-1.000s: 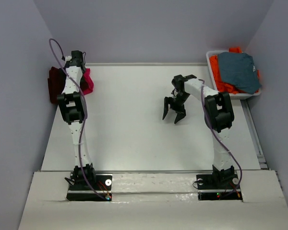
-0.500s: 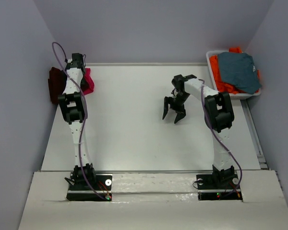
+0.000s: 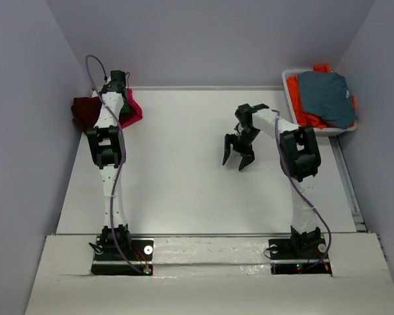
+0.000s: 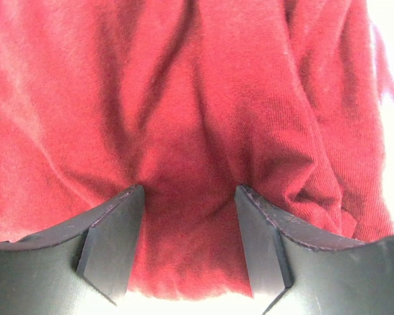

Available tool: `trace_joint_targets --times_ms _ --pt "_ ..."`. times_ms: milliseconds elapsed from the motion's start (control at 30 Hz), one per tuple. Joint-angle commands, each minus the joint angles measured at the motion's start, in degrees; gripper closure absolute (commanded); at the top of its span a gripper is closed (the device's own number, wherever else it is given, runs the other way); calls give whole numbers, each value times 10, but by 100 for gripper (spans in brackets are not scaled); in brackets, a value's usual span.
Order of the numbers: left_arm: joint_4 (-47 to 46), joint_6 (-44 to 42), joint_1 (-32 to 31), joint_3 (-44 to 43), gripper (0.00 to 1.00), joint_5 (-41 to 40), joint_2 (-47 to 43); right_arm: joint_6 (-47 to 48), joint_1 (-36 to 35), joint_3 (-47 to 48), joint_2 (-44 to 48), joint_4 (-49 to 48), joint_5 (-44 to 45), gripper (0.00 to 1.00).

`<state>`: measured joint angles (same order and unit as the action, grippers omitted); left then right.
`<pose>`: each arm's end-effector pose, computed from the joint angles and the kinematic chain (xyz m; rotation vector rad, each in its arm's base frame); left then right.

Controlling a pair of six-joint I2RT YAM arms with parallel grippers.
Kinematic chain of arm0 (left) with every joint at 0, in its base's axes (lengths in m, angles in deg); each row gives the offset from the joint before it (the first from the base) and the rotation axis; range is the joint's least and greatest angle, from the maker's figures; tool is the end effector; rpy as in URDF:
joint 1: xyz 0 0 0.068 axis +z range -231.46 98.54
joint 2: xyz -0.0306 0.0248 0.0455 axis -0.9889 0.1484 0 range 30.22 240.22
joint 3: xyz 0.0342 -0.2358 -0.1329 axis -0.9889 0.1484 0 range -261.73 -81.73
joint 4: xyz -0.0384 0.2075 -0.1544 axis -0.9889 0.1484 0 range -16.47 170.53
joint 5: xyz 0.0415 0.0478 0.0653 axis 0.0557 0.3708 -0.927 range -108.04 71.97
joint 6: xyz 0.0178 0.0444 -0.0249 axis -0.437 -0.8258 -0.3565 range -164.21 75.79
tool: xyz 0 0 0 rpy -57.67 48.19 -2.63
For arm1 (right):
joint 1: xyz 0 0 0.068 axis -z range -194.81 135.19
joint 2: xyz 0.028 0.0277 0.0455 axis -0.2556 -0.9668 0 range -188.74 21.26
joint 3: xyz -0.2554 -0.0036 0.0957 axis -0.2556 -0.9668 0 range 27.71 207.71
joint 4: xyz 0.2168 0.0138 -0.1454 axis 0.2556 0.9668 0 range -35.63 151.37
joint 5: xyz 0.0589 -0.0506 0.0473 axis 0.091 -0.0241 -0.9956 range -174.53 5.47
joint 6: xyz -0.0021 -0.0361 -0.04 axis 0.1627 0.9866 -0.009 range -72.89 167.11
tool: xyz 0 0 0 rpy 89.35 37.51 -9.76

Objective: Fold and stack the t-shirts
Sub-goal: Neatly place the folded tshirt to the corner

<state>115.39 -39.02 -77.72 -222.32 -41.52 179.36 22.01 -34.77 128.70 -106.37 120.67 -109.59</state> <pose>0.5636 0.0510 0.1897 -0.3669 2.3835 0.4888 0.3911 0.1582 0.1602 -0.1452 -2.8707 -0.5618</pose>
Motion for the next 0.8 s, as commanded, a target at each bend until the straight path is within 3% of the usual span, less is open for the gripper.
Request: trace_joint_targets --times_ms 0,433,767 --pt "32 7 -26 16 29 80 8 8 -4 -11 44 -17 -6 23" --pt "42 28 -10 -16 28 107 21 8 -4 -17 55 -26 -10 23" --pt "45 61 19 -21 27 28 20 11 -4 -4 56 -25 -17 23"
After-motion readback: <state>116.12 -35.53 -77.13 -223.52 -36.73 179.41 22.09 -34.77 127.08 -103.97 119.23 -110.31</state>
